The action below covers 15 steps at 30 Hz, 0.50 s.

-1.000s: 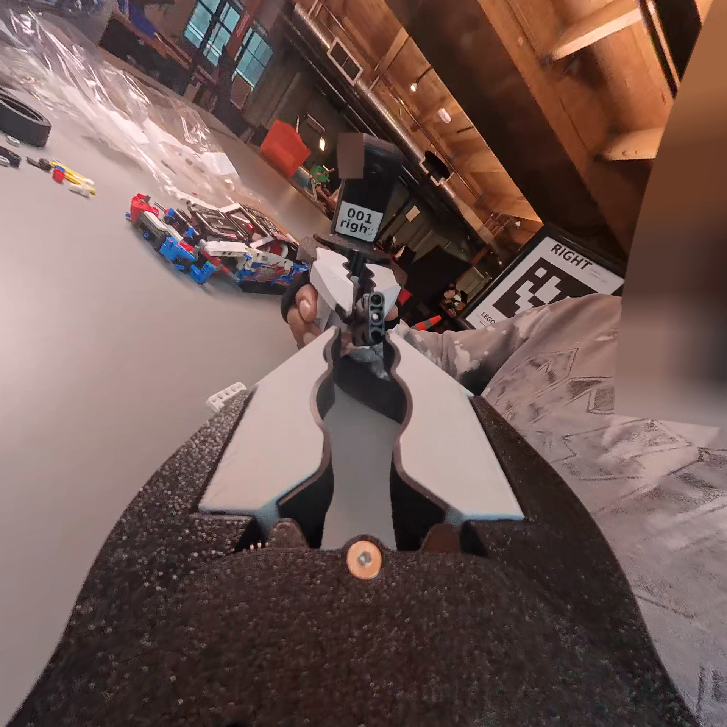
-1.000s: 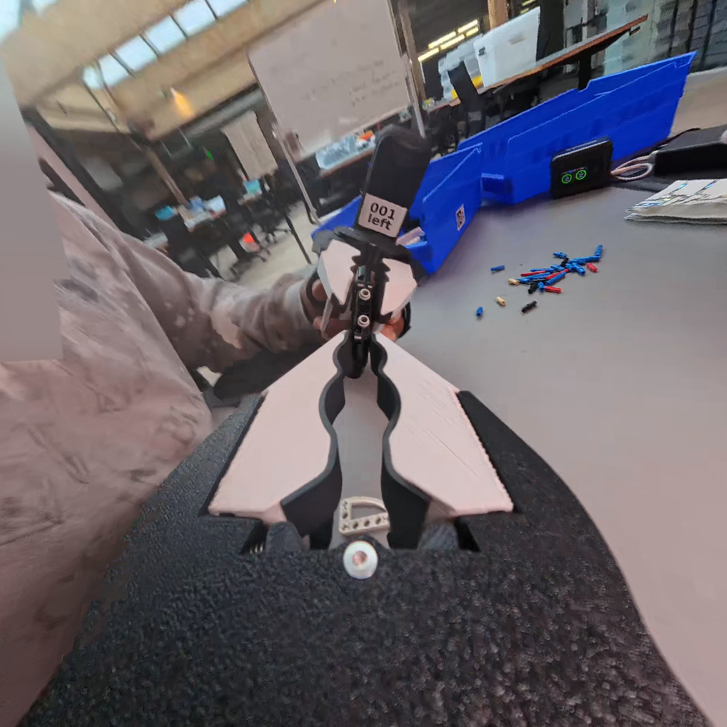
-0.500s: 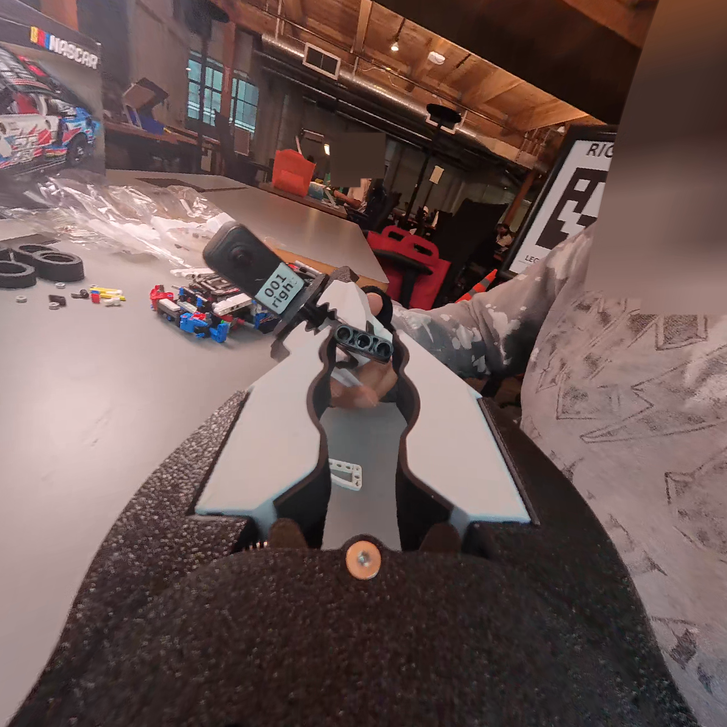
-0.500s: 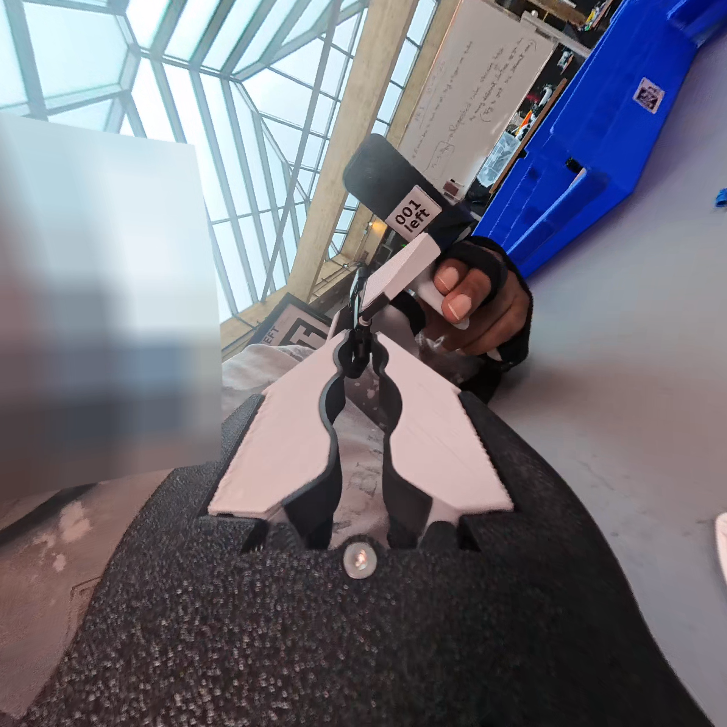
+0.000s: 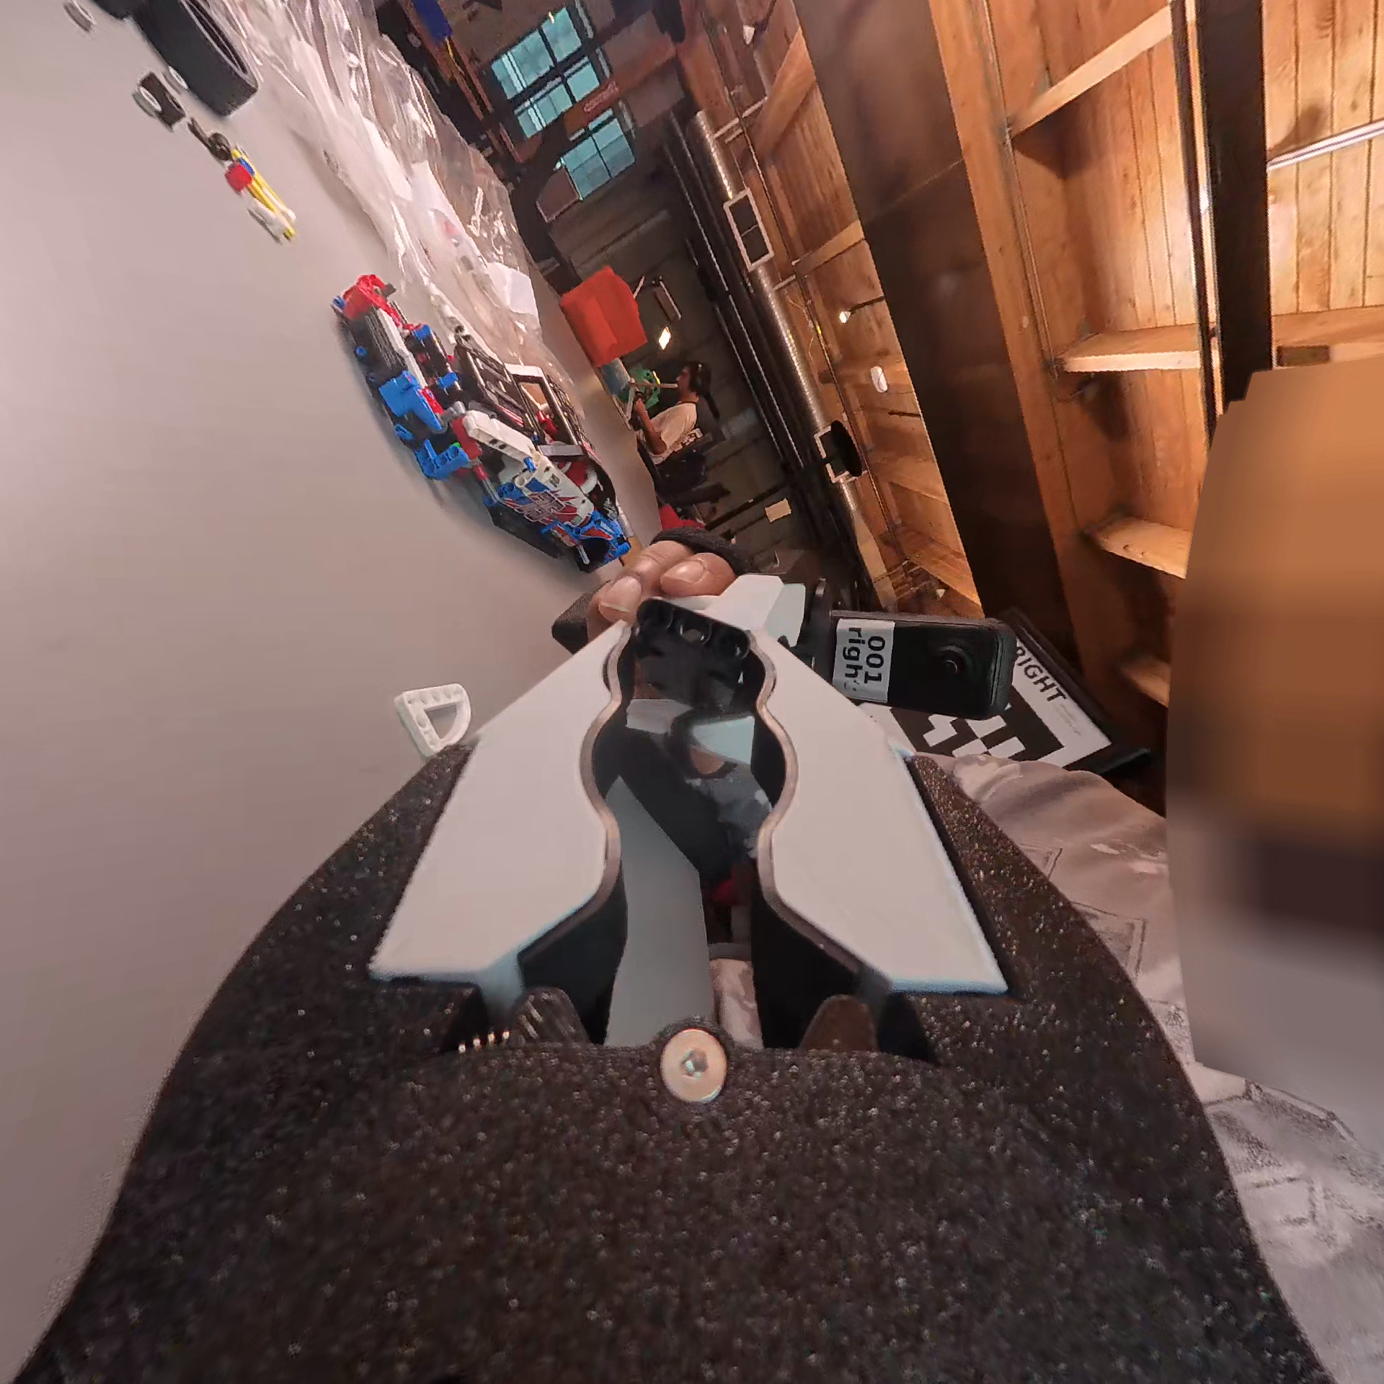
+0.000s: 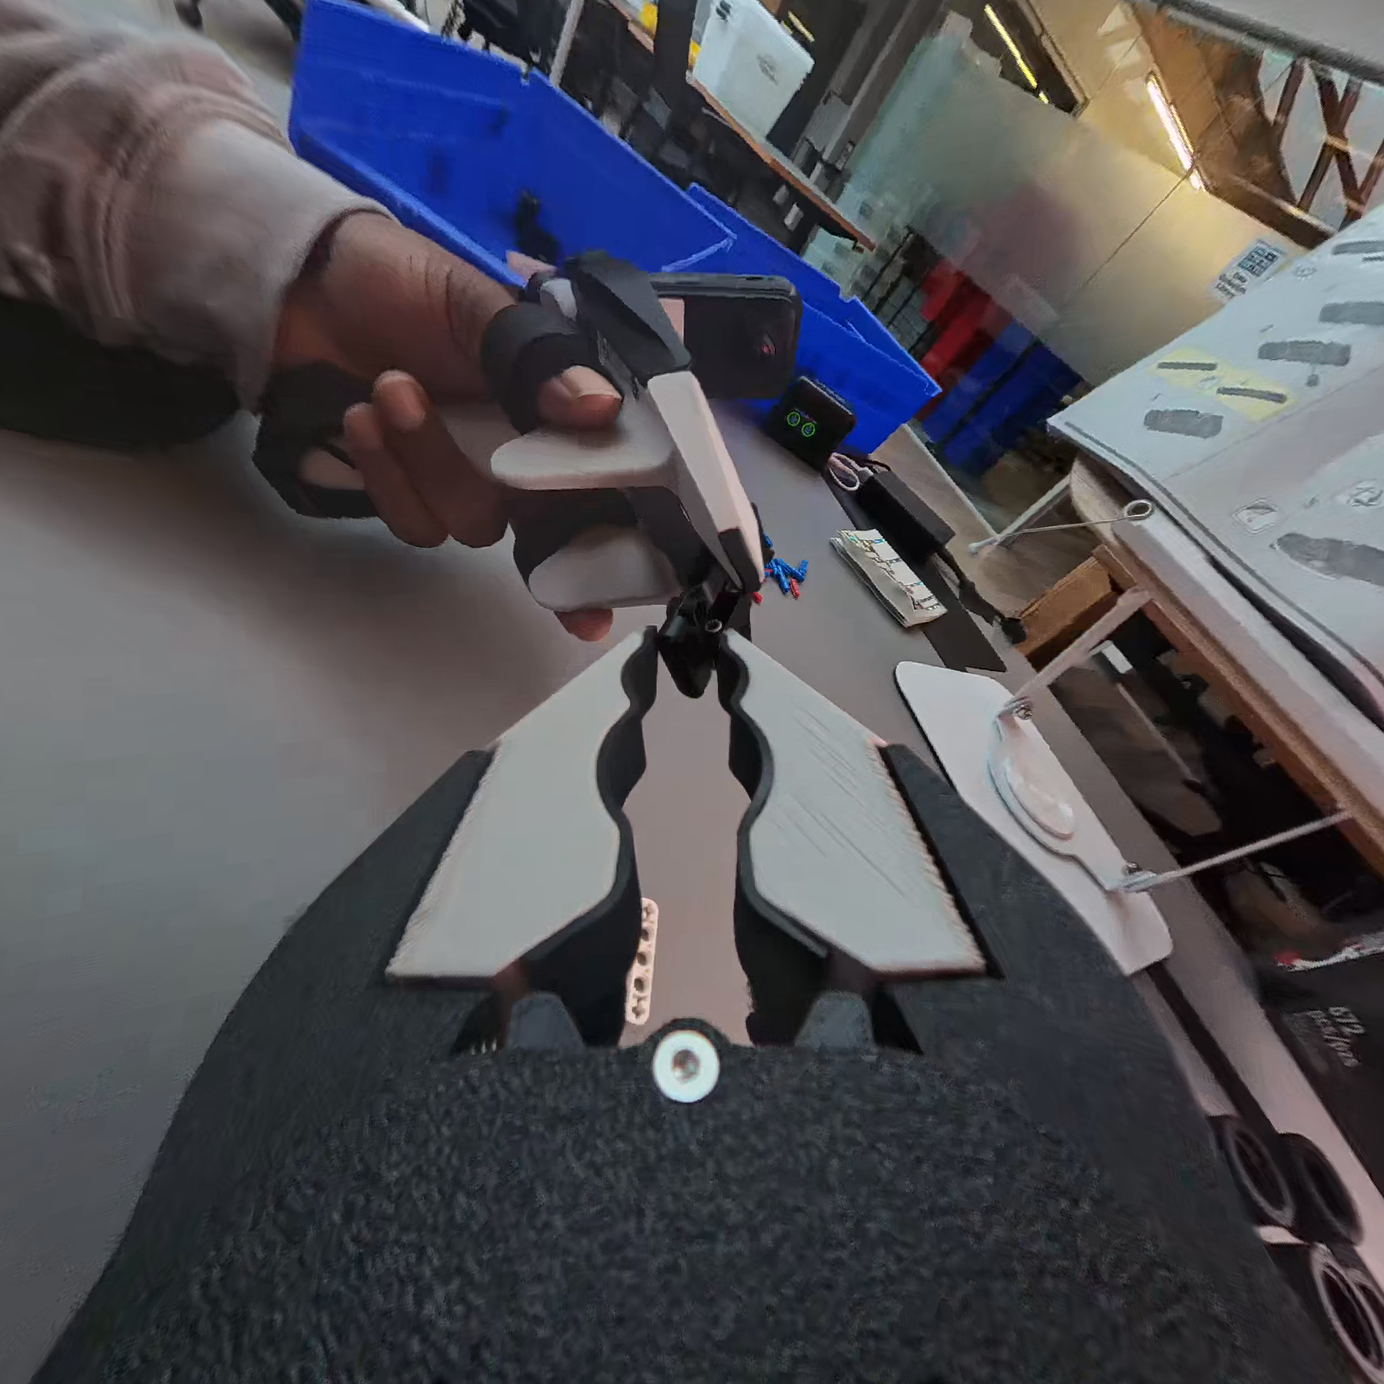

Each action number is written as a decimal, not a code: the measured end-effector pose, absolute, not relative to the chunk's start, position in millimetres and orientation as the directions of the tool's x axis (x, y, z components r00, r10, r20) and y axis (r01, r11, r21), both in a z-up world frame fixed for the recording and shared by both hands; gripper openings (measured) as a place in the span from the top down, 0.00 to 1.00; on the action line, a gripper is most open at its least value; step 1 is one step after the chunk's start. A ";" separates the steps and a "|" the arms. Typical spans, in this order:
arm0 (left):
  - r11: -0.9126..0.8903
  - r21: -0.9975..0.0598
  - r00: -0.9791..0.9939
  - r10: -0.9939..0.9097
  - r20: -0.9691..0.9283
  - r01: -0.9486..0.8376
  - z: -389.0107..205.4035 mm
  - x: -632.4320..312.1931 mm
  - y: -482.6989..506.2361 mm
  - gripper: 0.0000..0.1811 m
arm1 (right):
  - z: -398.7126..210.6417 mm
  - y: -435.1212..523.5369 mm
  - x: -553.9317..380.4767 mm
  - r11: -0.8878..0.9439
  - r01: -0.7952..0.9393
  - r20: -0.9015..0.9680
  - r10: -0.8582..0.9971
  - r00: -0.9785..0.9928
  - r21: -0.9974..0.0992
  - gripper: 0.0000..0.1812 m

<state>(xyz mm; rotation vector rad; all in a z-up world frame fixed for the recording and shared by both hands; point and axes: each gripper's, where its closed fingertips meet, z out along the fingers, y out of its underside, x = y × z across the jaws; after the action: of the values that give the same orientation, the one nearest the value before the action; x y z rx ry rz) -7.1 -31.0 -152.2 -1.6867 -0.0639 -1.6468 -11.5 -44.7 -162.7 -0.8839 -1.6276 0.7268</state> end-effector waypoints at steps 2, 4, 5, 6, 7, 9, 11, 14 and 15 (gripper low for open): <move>-0.698 -0.473 0.127 -0.487 0.864 0.537 -146.0 -8.0 -32.9 0.84 | -153.5 -40.4 -10.1 0.471 0.157 0.462 0.882 -0.094 -0.868 0.95; -0.646 -0.537 0.155 -0.551 0.820 0.542 -135.3 -11.2 -33.9 0.80 | -136.3 -42.4 -4.9 0.196 0.092 0.180 0.971 -0.154 -0.976 0.97; -0.596 -0.612 0.229 -0.593 0.772 0.519 -133.5 -12.3 -33.7 0.78 | -128.7 -42.9 -1.8 0.045 0.073 0.029 0.979 -0.202 -0.996 0.97; -0.539 -0.699 0.325 -0.631 0.705 0.470 -134.3 -12.4 -33.5 0.76 | -121.8 -43.4 1.7 -0.082 0.056 -0.093 0.963 -0.251 -0.995 0.97; -0.481 -0.778 0.410 -0.665 0.625 0.405 -134.9 -11.7 -34.3 0.73 | -115.1 -43.1 5.2 -0.183 0.036 -0.186 0.938 -0.291 -0.982 0.96; -0.392 -0.871 0.462 -0.740 0.489 0.296 -128.2 -4.3 -44.3 0.81 | -110.6 -41.3 9.1 -0.292 0.041 -0.288 0.896 -0.337 -0.956 0.96; -0.343 -0.905 0.476 -0.770 0.424 0.251 -121.6 0.8 -50.3 0.84 | -116.2 -41.6 9.6 -0.278 0.073 -0.286 0.896 -0.341 -0.958 0.97; -0.326 -0.921 0.494 -0.777 0.390 0.213 -120.5 3.0 -53.7 0.96 | -122.6 -51.3 9.8 -0.256 0.119 -0.282 0.883 -0.375 -0.959 0.97; -0.327 -0.926 0.503 -0.777 0.378 0.191 -120.9 3.0 -54.9 0.97 | -123.1 -50.4 9.1 -0.265 0.123 -0.292 0.883 -0.367 -0.956 0.96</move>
<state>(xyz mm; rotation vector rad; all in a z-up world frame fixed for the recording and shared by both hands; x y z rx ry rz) 3.0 -54.9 -120.9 -1.6163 0.5132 -1.0686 9.1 -50.4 -123.1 -1.2666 -1.4017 1.6907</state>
